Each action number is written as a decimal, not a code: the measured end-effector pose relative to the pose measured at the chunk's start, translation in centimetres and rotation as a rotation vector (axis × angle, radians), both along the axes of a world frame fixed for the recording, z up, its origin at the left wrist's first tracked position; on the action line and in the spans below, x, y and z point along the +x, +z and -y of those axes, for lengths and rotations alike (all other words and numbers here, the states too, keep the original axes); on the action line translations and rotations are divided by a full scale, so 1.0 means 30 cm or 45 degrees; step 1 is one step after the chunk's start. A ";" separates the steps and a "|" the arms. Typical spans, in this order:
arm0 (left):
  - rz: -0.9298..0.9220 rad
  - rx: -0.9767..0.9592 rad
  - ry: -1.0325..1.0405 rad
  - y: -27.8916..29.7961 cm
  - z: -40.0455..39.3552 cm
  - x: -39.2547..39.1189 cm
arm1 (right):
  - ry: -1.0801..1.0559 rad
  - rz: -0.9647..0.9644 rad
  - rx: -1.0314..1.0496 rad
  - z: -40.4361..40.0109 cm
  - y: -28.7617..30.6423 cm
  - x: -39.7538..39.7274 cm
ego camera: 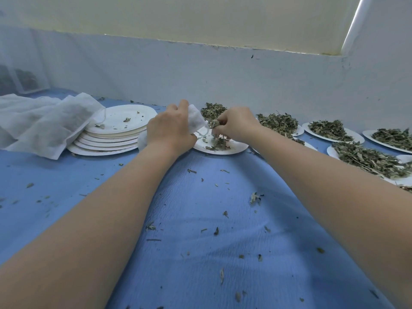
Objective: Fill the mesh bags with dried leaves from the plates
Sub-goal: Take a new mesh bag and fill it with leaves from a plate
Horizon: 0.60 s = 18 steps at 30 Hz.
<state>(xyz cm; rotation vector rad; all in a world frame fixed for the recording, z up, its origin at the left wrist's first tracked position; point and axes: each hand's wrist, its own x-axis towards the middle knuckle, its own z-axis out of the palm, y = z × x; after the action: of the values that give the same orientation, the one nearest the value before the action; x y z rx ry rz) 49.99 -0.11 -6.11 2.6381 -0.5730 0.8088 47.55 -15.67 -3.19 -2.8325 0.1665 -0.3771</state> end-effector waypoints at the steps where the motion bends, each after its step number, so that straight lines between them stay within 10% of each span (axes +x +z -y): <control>1: -0.009 0.016 0.007 0.001 -0.001 0.000 | -0.002 0.050 0.054 0.016 0.010 -0.007; 6: 0.011 0.087 0.026 0.010 -0.003 -0.003 | 0.106 0.177 0.127 0.073 0.065 -0.050; 14: 0.129 0.192 0.003 0.002 0.020 -0.013 | 0.473 0.175 -0.591 -0.041 0.104 -0.065; 18: 0.136 0.071 -0.051 -0.001 0.033 -0.018 | 0.438 0.289 -0.139 -0.079 0.104 -0.072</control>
<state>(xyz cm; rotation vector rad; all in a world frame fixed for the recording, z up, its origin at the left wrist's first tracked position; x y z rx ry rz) 49.44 -1.11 -6.15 2.6367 -0.6841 0.9387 45.40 -13.30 -0.08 -2.8200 -0.3929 -0.6373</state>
